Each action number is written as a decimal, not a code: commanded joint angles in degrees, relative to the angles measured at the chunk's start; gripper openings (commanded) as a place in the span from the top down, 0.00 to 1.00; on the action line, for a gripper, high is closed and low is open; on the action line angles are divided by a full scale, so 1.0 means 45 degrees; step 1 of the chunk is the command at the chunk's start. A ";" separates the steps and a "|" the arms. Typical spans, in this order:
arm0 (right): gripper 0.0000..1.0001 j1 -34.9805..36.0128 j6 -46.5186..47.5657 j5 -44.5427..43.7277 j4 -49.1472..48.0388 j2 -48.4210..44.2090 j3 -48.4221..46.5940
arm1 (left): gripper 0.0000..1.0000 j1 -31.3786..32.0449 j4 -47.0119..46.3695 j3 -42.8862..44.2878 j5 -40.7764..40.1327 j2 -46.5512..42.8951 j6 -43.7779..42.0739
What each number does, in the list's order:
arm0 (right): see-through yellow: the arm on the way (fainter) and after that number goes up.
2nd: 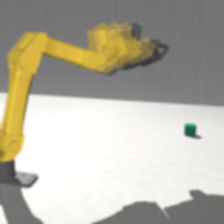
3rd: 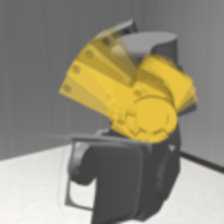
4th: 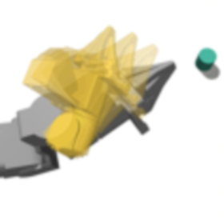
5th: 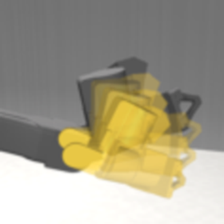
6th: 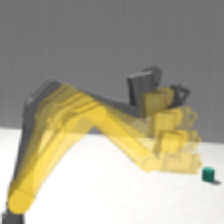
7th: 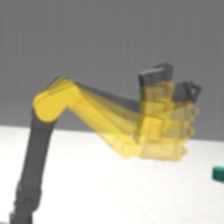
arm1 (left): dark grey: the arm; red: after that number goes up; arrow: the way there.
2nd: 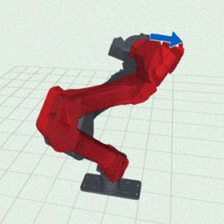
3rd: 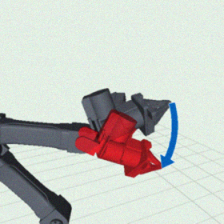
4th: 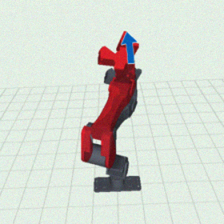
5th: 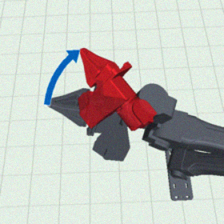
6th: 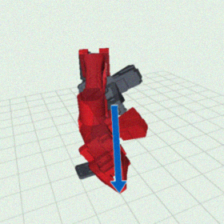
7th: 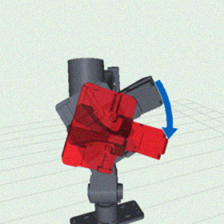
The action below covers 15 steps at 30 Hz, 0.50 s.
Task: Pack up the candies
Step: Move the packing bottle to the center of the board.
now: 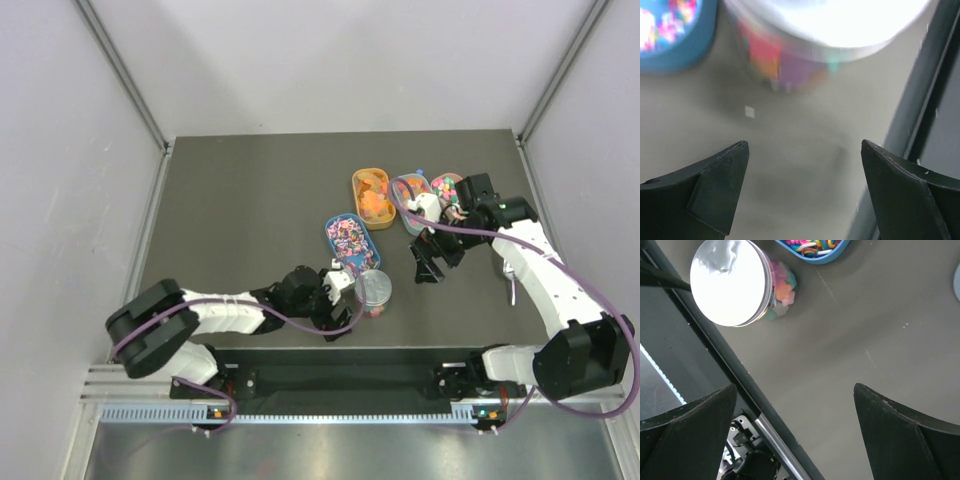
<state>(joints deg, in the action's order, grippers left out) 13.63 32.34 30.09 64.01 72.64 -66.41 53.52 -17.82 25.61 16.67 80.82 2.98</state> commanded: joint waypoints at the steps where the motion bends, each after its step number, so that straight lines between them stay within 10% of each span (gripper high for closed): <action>1: 0.00 -0.0313 -0.0018 0.0502 -0.0493 -0.0029 -0.0379 | 0.02 0.0139 -0.1447 0.0402 -0.0676 0.1762 0.0547; 15: 0.00 -0.0353 0.1465 0.0560 -0.0064 0.0009 0.0637 | 0.02 0.1212 -0.2935 0.1300 -0.1631 0.6003 0.0938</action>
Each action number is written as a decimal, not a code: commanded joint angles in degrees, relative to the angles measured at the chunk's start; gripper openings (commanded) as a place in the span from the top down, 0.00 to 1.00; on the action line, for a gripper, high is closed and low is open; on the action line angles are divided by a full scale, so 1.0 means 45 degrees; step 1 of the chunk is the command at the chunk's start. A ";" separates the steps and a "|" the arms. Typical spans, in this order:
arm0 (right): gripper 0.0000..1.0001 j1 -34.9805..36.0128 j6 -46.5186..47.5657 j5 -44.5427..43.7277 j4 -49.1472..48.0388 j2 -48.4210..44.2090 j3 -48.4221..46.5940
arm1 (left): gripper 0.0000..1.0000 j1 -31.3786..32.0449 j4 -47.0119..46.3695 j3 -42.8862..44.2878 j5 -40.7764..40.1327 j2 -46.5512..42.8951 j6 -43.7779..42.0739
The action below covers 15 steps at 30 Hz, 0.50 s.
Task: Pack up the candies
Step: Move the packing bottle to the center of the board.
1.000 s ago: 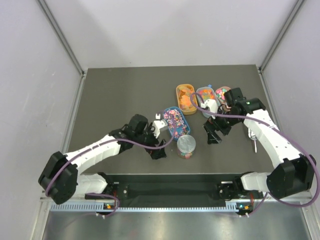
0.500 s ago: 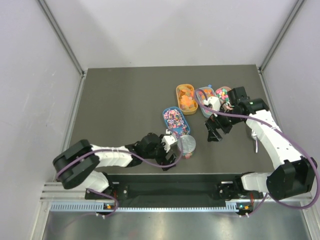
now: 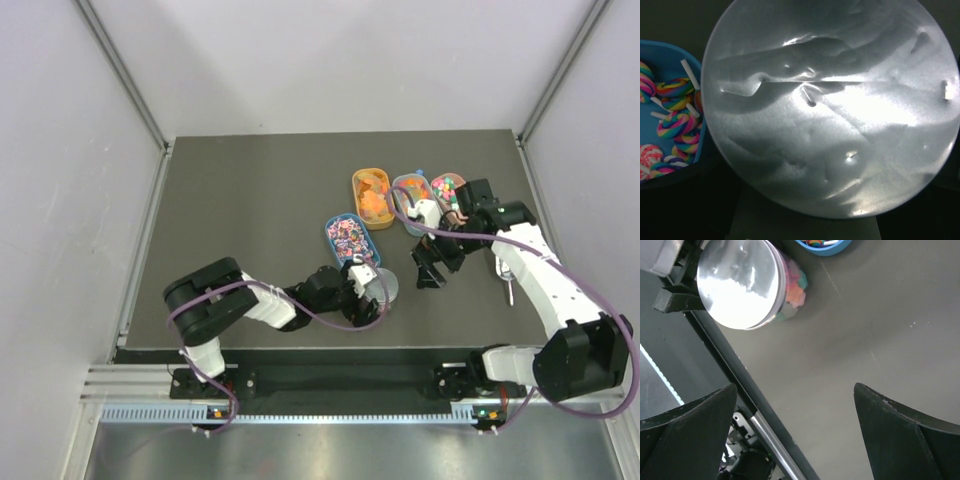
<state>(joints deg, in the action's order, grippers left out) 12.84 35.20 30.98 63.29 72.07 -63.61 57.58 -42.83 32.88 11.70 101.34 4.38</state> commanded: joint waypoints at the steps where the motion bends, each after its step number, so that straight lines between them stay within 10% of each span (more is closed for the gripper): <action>1: 0.00 -0.0197 0.1004 0.0400 0.0096 0.0291 -0.0004 | 0.02 0.0309 0.2816 -0.0141 -0.0569 0.1716 0.0802; 7: 0.00 -0.0197 0.2430 0.0537 0.0292 0.1442 -0.0608 | 0.10 0.0700 0.4165 0.0934 -0.1330 0.3707 0.2031; 12: 0.00 -0.0217 0.4517 0.0439 0.1460 0.1855 -0.1390 | 0.74 0.0778 0.4944 0.0954 -0.1312 0.4139 0.2716; 15: 0.00 -0.0354 0.6100 0.0654 0.1970 0.1796 -0.1488 | 0.87 0.0915 0.5434 0.1498 -0.1273 0.4900 0.2796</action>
<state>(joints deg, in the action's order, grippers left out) 12.27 52.38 31.22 67.42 80.86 -67.35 60.45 -47.97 42.68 4.97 113.82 12.82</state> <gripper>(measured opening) 0.996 0.145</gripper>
